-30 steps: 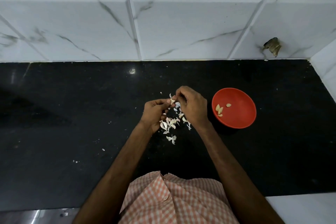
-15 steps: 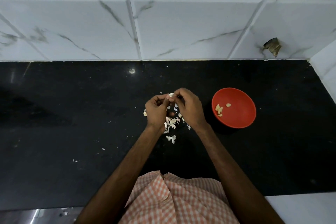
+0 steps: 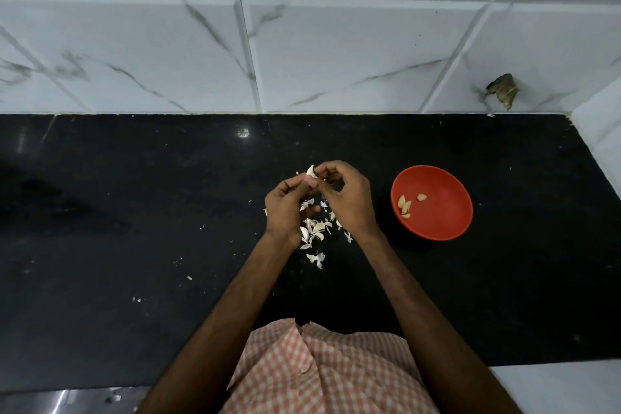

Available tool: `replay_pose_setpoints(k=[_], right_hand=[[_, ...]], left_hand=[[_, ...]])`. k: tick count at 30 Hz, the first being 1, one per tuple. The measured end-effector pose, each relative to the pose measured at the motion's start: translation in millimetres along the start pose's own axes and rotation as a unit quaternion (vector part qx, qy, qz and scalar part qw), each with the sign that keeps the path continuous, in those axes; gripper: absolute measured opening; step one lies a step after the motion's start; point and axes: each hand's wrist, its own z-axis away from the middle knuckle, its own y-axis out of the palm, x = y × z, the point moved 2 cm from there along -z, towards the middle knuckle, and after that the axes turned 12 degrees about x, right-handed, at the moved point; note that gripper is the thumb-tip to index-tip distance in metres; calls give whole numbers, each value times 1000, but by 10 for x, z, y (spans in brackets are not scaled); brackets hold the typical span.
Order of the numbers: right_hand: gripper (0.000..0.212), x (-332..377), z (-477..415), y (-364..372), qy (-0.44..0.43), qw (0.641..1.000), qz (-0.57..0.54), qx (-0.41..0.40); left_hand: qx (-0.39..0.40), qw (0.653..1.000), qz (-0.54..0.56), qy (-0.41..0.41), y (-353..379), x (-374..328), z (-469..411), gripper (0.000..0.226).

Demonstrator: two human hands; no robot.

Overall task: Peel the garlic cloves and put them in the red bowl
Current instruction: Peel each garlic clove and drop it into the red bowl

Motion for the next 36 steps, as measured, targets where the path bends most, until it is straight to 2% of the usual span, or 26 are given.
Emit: replay_pose_setpoints(k=[5,10,14,19,21,25,32,36], right_hand=[[2,-49,-10,-2,2,999,25,-31],[7,-75,-35,3,11,998,48,-44],[7,-75,-51,-23,53,996,-20,-63],[7,-37,-54,18,38,998,10,-44],[9,-33,-51,33,39,998,12,-38],[9,-23,-55,7,52,998,16,-19],[8,-6,-44,-12,67,997,-8,22],[11,0,-43,-8,93,993,-59,50]], left_hand=[[14,1000,-14,-4,-19,24,-1,8],[19,999,-36,6,-3,59,3,12],[14,996,-78,49,-4,38,-4,16],[73,980,-145,116,27,9,17,32],[77,971,-183,136,12,11,14,29],[62,969,-199,133,-40,38,1,21],[75,970,-195,128,-82,8,-24,24],[76,968,-200,134,-86,-38,-17,23]])
